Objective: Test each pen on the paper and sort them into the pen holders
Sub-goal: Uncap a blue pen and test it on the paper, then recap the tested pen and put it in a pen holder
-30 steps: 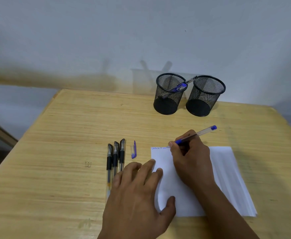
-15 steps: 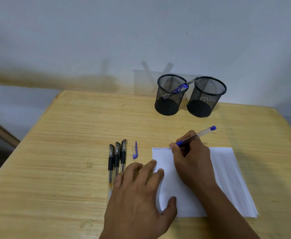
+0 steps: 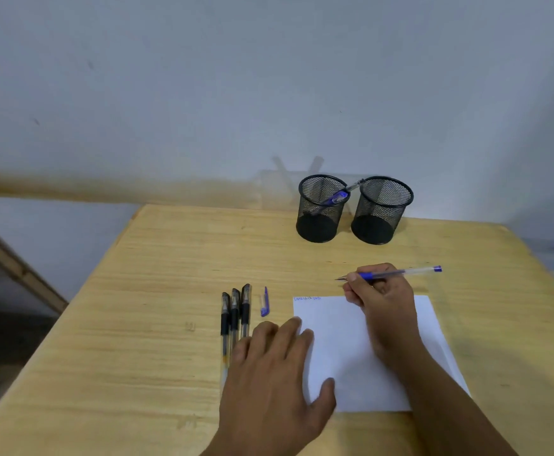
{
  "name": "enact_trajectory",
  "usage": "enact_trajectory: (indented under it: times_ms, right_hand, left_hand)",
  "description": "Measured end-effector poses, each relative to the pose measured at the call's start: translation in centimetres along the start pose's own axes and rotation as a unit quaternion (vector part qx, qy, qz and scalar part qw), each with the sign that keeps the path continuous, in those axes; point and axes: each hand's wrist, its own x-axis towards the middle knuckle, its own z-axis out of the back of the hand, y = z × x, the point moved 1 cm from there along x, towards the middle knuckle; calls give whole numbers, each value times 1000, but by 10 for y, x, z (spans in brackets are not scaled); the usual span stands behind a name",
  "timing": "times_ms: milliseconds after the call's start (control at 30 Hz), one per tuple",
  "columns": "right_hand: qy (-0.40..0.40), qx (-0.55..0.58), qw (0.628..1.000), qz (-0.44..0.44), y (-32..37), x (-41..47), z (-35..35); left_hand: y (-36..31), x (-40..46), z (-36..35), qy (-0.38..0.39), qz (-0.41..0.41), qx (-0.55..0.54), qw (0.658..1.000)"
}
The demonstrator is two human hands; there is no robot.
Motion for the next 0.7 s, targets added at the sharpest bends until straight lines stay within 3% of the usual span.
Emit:
enact_trajectory:
  times_ms: [333, 533, 700]
  right_hand:
    - [61, 35, 998, -1, 11, -45, 25]
    - [77, 70, 994, -12, 6, -69, 47]
    - [83, 71, 994, -5, 7, -76, 58]
  left_hand:
    - [-13, 4, 17, 59, 23, 74, 995]
    - [3, 29, 33, -2, 122, -29, 992]
    - [12, 49, 41, 4, 204, -1, 979]
